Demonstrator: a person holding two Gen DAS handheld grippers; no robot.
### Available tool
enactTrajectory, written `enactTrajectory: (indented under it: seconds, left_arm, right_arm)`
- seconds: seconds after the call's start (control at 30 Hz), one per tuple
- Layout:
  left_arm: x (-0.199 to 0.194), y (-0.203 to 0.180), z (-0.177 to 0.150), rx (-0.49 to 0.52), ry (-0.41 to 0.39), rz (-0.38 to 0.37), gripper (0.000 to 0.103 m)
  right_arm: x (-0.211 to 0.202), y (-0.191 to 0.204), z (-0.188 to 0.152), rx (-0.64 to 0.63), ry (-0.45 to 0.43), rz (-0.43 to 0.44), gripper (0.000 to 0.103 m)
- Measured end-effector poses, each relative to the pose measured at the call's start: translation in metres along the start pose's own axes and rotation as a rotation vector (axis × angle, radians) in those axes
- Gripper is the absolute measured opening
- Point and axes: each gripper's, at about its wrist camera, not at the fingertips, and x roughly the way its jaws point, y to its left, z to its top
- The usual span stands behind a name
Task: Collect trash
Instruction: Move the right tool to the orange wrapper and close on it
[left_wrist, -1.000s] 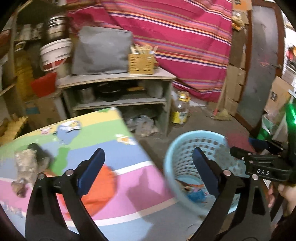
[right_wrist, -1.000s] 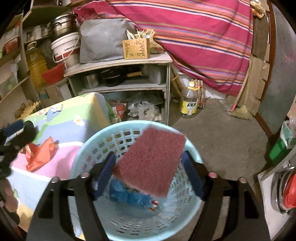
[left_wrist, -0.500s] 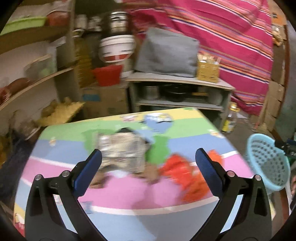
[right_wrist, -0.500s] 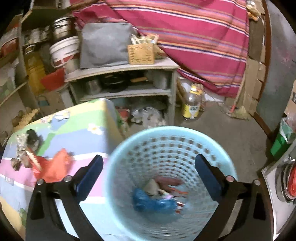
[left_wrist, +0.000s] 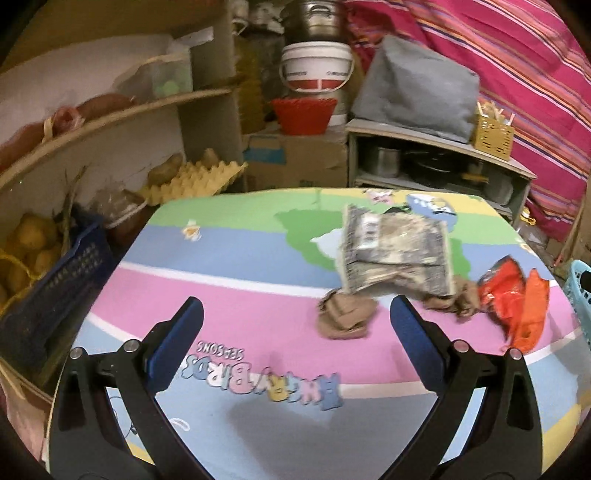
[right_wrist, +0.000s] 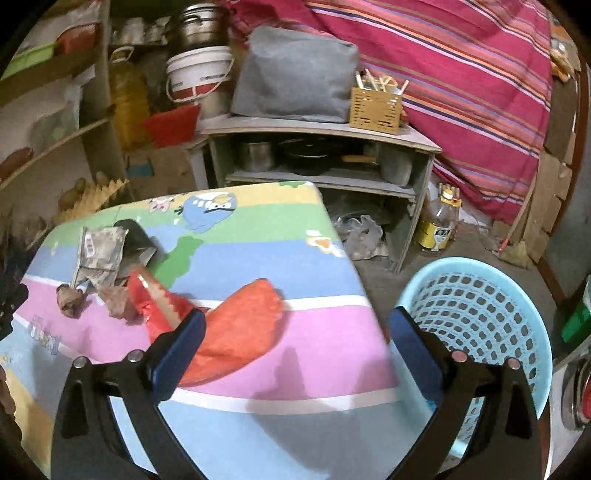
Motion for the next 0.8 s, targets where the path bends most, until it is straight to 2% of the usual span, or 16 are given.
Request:
enactTrajectory:
  seconds: [0.27,0.53,0.6,0.67,0.8]
  left_arm:
    - [0.026,0.017,-0.016,-0.045,0.042,-0.003,0.098]
    - [0.045,0.022,-0.019,-0.085,0.099,-0.035,0.098]
    - [0.047,0.023,-0.018,-0.090,0.105,-0.044,0.098]
    - [0.049,0.021,-0.017,-0.086,0.108,-0.053,0.098]
    - [0.055,0.014,-0.013,-0.072,0.115,-0.063,0.098]
  right_arm:
    - [0.024,0.009,-0.014,-0.018,0.048,-0.069,0.097]
    - [0.064,0.013,-0.017,-0.001,0.130,-0.048,0.095]
    - [0.074,0.015,-0.016,-0.016,0.152,-0.053,0.086]
    - [0.085,0.016,-0.016,-0.022,0.188,-0.053,0.070]
    - [0.093,0.016,-0.015,-0.005,0.212,-0.011,0.059]
